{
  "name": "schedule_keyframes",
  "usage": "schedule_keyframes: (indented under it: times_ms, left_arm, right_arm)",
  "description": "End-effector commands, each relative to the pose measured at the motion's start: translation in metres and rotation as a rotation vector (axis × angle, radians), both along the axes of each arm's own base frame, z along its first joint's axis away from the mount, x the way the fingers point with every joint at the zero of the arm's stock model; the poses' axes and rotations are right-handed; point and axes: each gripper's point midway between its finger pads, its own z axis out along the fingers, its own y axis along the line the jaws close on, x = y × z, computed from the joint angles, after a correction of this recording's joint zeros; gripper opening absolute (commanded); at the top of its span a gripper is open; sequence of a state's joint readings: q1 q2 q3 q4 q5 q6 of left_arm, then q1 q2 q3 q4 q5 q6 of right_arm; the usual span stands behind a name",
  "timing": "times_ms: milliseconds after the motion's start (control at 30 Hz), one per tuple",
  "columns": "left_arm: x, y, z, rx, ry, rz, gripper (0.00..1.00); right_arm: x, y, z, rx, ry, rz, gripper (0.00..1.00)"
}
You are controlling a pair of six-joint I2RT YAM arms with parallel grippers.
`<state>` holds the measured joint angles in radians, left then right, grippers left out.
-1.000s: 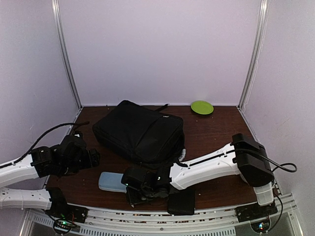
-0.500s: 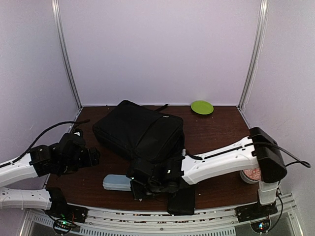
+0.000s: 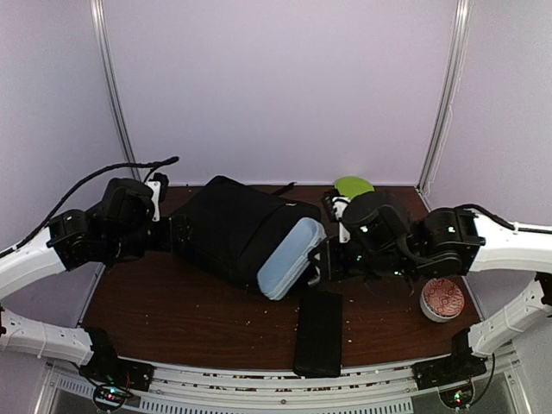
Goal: Pack the student bag
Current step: Pick up the stationery from the center of the board, then place the stationery in the student bag.
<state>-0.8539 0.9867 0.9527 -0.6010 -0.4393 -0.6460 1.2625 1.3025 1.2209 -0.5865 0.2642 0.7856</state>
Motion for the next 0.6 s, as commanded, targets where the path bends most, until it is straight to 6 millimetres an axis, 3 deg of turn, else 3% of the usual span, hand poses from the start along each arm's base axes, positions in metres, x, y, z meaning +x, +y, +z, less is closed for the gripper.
schedule_keyframes:
  times_ms: [0,33,267,467,567]
  left_arm:
    - [0.012,-0.067,0.024,0.08,-0.073,-0.216,0.9]
    - [0.014,-0.084,0.024,0.119,-0.081,-0.248,0.97]
    - [0.031,-0.182,-0.002,0.423,-0.095,-0.401,0.98]
    - [0.047,-0.227,-0.038,0.604,-0.048,-0.43,0.98]
    - [0.05,-0.235,-0.054,0.629,-0.031,-0.447,0.98]
  right_arm:
    - [0.025,-0.072,0.002,-0.128,-0.142,-0.151,0.0]
    - [0.027,-0.085,0.003,-0.138,-0.159,-0.175,0.0]
    - [0.031,-0.145,-0.003,-0.194,-0.199,-0.28,0.0]
    - [0.027,-0.172,-0.018,-0.178,-0.181,-0.326,0.0]
    - [0.026,-0.184,-0.024,-0.161,-0.175,-0.348,0.0]
